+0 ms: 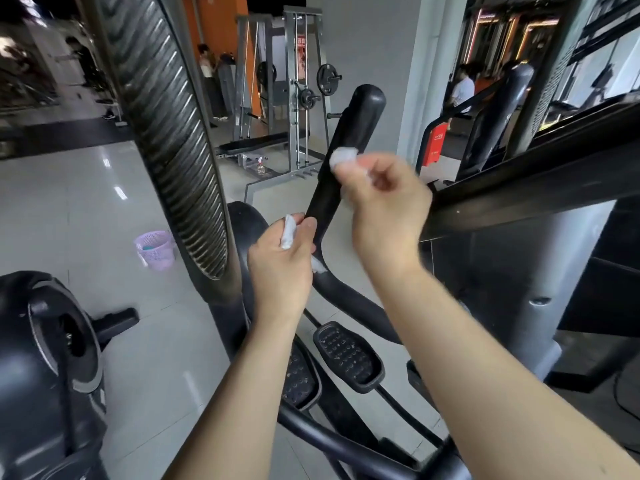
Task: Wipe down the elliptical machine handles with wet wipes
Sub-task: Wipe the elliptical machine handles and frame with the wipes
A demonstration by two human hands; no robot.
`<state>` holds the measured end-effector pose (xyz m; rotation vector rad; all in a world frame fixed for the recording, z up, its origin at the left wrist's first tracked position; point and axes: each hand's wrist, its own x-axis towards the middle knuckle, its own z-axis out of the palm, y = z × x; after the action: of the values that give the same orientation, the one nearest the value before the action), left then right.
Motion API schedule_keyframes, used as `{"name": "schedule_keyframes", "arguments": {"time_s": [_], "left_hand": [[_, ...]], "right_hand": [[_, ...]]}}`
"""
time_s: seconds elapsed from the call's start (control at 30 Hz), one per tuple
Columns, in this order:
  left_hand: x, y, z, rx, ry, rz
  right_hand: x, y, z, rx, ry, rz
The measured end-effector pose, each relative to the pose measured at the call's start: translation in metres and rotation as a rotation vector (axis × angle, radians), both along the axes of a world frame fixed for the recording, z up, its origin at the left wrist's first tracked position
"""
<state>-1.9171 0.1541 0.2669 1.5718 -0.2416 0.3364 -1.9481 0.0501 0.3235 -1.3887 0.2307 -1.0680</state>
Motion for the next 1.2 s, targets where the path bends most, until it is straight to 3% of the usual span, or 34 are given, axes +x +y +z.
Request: {"name": "schedule_keyframes", "arguments": {"time_s": [0.13,0.33,0.57,0.8,0.97,1.2], "left_hand": [[-0.002,0.000,0.004,-0.038,0.012,-0.004],[-0.002,-0.001,0.001,-0.030,-0.026,-0.030],[0.001,-0.004,-0.007,-0.146,0.041,-0.058],[0.003,-0.006,-0.011,-0.186,0.062,-0.056],[0.000,-0.006,-0.010,-0.192,0.082,-0.054],[0.003,-0.003,-0.009,-0.193,0.117,-0.086]], "right_hand": [[0.004,-0.013,0.037,-0.087,-0.178,-0.077],[-0.002,0.001,-0.017,-0.063,0.105,0.101],[0.004,-0.013,0.037,-0.077,-0.195,-0.040],[-0.004,-0.006,0.006,-0.056,0.036,0.018],[-0.002,-0.019,0.062,-0.041,-0.227,-0.113],[0.005,-0.005,0.052,0.076,-0.292,-0.099]]}}
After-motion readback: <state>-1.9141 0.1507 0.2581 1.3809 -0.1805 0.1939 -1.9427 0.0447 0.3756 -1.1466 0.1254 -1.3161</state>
